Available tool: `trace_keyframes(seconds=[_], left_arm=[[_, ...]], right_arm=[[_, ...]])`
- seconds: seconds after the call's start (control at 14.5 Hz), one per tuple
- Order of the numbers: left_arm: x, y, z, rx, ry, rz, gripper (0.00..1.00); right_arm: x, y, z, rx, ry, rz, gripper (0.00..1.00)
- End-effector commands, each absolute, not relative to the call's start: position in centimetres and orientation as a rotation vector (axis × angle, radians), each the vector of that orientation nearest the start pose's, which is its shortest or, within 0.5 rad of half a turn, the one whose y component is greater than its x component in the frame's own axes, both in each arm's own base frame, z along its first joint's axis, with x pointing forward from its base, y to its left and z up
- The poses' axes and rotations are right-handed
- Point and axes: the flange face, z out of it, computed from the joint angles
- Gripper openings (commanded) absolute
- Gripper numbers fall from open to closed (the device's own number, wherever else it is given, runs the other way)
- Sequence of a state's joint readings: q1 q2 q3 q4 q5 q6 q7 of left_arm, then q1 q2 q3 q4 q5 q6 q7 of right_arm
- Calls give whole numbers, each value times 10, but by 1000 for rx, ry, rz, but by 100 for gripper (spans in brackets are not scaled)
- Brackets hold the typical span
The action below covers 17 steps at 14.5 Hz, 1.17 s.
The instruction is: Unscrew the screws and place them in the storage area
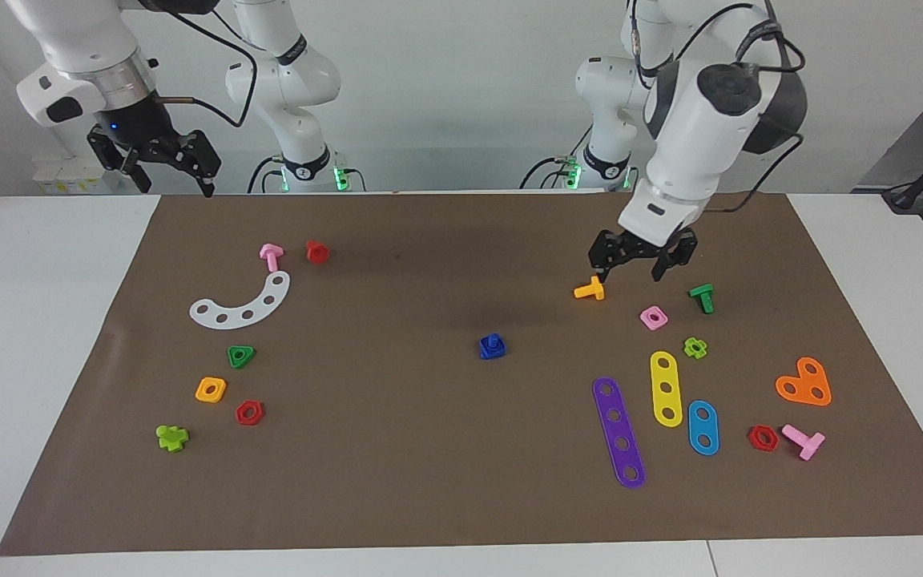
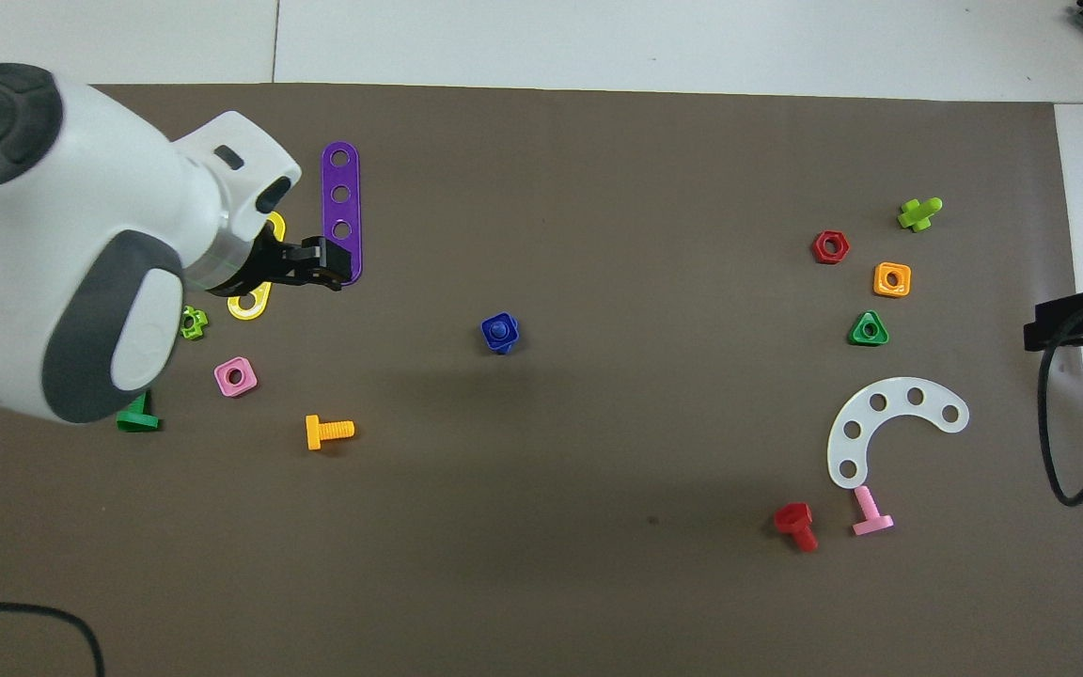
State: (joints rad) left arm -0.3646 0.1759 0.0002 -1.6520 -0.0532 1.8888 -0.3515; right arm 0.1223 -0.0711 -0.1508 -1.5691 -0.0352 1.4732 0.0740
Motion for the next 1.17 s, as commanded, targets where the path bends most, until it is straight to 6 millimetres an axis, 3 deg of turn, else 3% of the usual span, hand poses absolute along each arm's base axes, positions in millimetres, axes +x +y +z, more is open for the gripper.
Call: trace_keyframes(seconds=[0.0, 0.14, 0.41, 0.69, 1.1], left_arm=[[584, -267, 481, -3250, -75, -99, 98], [582, -305, 451, -3255, -99, -114, 97], [572, -361, 384, -3240, -71, -86, 92], [571, -377, 349, -3239, -37, -107, 89], [560, -378, 324, -3232, -30, -90, 78]], right_arm=[[518, -22, 657, -3146, 132, 35, 100], [518, -22, 657, -3146, 132, 35, 100], [518, -22, 657, -3146, 132, 35, 100], [518, -22, 657, -3146, 132, 35, 100], [518, -22, 657, -3146, 132, 35, 100]])
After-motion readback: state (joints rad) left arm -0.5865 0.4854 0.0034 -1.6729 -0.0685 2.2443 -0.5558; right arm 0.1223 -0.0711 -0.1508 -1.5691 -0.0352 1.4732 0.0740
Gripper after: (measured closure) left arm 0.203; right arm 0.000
